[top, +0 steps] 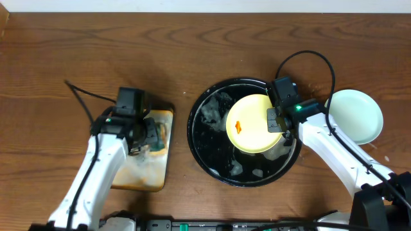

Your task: Clean dirty plates on tray and stack at the side

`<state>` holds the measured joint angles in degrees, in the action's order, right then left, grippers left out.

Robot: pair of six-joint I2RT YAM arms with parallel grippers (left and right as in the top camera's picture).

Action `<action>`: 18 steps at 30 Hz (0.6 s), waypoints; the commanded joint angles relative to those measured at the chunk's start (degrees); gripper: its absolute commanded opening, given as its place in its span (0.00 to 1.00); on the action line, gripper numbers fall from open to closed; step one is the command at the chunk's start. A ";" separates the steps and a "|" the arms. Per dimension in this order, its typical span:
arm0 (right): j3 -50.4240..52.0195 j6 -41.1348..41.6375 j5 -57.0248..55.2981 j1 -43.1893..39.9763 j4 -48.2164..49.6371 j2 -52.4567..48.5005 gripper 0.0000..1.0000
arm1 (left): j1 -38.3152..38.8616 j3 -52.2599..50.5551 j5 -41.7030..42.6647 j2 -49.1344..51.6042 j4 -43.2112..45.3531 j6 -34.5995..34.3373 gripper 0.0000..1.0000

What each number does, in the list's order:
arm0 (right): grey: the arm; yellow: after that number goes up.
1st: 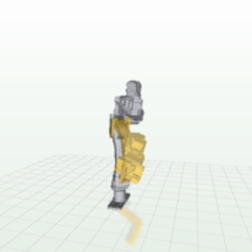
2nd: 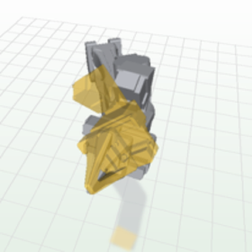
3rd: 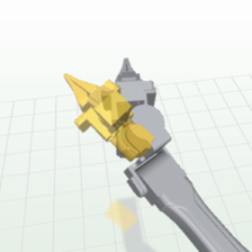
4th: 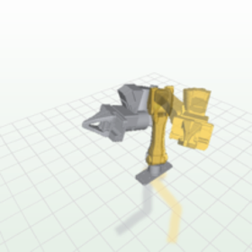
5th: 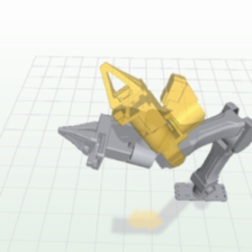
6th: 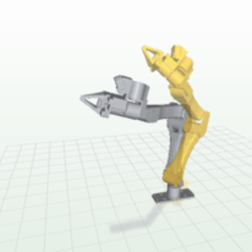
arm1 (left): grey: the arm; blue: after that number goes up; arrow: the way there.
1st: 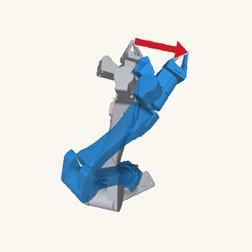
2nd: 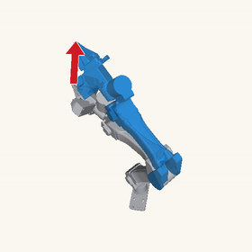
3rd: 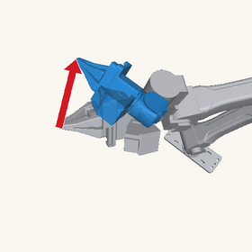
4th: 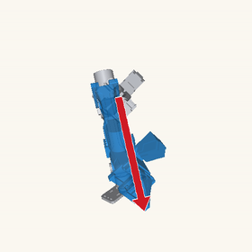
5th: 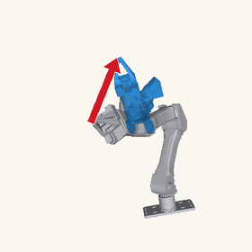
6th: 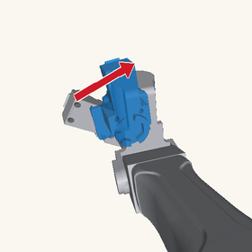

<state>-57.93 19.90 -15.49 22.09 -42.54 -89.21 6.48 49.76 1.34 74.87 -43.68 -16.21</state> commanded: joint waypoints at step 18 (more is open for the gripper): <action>-0.52 -0.66 -0.74 -0.15 -0.09 0.44 0.01 | 0.13 -3.67 9.62 22.16 12.50 4.20 0.44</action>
<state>-57.93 19.90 -15.44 22.09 -42.57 -89.21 6.52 47.13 8.88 93.60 -31.11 -12.91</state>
